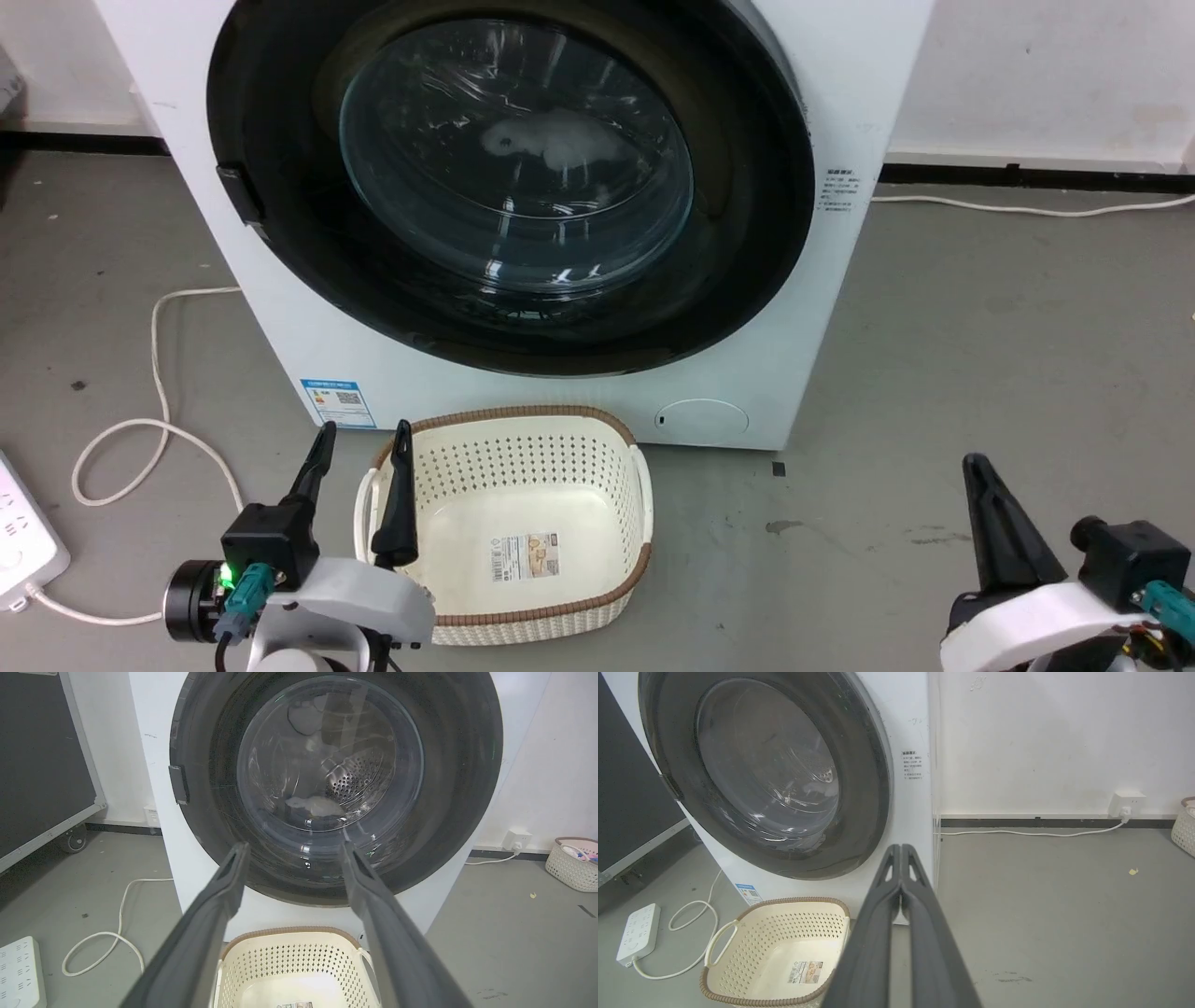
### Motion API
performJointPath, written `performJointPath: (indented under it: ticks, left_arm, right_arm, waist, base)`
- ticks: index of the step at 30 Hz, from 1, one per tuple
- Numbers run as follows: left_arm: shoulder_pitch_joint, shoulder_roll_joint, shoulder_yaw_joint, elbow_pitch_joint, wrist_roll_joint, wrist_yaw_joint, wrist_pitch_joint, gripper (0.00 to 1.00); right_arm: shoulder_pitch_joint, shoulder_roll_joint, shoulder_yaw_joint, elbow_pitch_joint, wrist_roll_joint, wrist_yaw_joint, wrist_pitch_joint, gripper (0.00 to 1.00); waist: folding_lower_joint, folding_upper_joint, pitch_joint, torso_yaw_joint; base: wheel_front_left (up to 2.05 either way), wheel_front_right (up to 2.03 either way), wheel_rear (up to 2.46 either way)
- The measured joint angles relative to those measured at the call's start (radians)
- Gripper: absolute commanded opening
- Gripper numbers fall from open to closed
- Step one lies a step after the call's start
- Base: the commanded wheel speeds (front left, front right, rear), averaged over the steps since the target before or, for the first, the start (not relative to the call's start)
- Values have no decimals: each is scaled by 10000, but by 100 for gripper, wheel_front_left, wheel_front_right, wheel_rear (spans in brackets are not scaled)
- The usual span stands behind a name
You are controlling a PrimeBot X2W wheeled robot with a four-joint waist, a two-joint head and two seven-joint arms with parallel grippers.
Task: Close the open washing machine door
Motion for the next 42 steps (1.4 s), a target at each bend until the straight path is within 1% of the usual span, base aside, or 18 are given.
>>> performJointPath:
  ticks: [1,18,22,42]
  left_arm:
    - [11,6,-25,-2,-17,0,59,100]
    - [34,125,-146,-17,-176,15,263,100]
    - [32,138,-151,-19,-174,178,357,100]
    - [-60,190,-318,59,-437,171,430,100]
  right_arm:
    - [64,0,58,10,2,0,73,100]
    - [111,0,265,12,77,0,81,100]
    - [111,0,295,23,77,0,77,100]
    - [108,0,424,44,150,0,-21,100]
  waist:
    - [0,0,-34,39]
    - [1,0,-126,44]
    - [1,0,-121,47]
    - [1,0,-17,94]
  base:
    - [0,0,0]
    - [0,0,0]
    - [0,0,0]
    - [0,0,0]
